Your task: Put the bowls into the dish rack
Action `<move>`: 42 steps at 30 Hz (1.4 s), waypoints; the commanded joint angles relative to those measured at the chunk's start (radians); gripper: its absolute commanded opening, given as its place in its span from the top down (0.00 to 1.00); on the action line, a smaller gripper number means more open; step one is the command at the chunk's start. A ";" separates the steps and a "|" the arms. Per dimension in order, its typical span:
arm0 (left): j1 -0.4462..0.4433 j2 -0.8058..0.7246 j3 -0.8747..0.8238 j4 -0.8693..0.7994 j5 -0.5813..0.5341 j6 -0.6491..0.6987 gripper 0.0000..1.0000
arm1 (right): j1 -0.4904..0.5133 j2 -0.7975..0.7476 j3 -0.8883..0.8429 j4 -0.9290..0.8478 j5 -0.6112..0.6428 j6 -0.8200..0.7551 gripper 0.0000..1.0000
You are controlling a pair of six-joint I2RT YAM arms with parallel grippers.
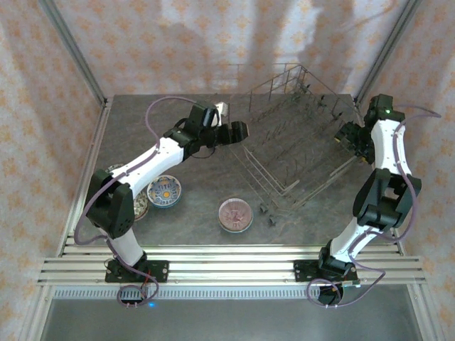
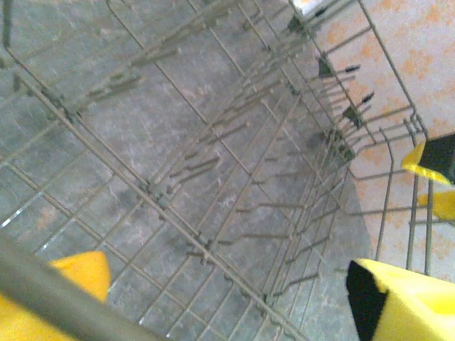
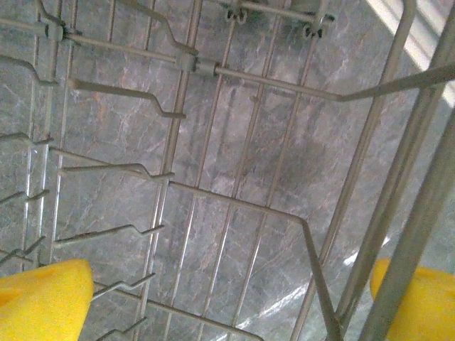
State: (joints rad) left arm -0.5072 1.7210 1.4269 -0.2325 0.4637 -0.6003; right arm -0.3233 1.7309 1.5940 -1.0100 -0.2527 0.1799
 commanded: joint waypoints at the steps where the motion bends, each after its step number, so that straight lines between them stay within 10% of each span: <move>1: -0.031 -0.018 0.061 -0.137 0.040 0.048 0.08 | 0.011 -0.022 0.048 0.013 0.069 -0.042 0.01; 21: 0.114 -0.263 0.024 -0.477 0.037 0.240 0.02 | 0.011 -0.324 -0.099 -0.013 0.127 -0.079 0.01; 42: -0.051 -0.180 -0.279 -0.567 0.051 0.329 0.36 | 0.192 -0.455 -0.169 -0.047 -0.003 -0.090 0.34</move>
State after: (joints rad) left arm -0.5491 1.5082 1.1641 -0.8108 0.4946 -0.2783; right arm -0.1356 1.3109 1.4452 -1.0332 -0.2497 0.0952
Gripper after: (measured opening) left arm 0.641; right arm 0.672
